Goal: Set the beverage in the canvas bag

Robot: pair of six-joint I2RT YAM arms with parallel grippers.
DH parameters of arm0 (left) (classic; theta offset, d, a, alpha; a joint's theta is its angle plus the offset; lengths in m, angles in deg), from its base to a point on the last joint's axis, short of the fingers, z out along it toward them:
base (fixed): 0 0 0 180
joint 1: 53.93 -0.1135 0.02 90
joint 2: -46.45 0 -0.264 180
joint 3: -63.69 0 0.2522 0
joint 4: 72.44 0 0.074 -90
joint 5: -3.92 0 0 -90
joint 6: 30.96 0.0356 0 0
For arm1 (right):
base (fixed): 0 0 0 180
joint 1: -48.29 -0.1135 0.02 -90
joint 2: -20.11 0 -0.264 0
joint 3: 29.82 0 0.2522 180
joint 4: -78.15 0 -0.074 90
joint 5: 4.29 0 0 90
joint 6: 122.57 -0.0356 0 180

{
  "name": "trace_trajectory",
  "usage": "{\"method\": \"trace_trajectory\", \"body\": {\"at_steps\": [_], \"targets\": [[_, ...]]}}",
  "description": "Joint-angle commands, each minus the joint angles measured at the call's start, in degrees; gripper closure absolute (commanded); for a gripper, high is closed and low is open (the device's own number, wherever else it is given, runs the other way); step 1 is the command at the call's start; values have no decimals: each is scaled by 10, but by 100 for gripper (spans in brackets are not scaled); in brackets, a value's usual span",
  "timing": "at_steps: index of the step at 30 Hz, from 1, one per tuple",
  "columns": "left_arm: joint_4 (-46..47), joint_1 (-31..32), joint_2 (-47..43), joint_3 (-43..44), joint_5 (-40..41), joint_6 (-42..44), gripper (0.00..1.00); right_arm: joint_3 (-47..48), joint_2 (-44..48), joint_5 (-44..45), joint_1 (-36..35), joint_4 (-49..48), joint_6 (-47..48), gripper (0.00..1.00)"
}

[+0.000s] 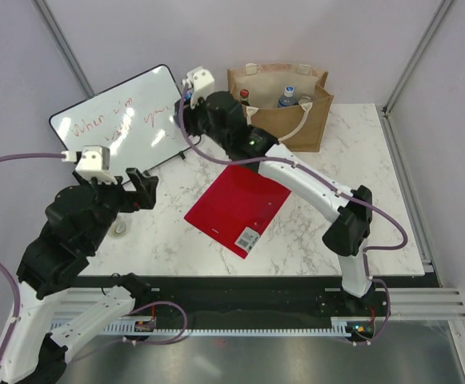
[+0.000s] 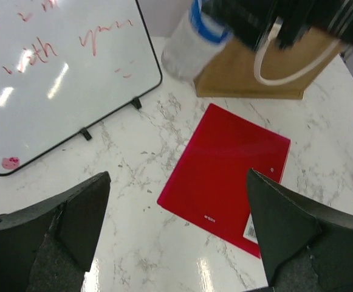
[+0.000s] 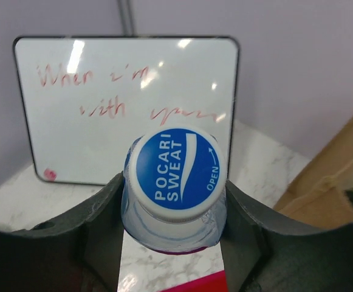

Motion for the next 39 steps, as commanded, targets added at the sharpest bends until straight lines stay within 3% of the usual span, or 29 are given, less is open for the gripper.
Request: {"method": "trace_trajectory", "body": {"at_steps": [1,5,8,18,27,39], "targets": [[59,0,13,-49,-81,-17,2,111,33,35,54,-45,42,86],[112,-1,21,-128,-175,-34,2,172,2,29,114,-47,31,87],[152,0,29,-180,-202,-41,3,189,-11,24,156,-72,29,88],[196,0,22,-231,-180,3,3,180,-37,-17,261,-101,3,90],[230,-1,41,-271,-174,32,3,134,-59,-42,295,-126,6,90],[231,0,43,-284,-176,36,3,135,-146,-148,324,-176,-7,89]]}}
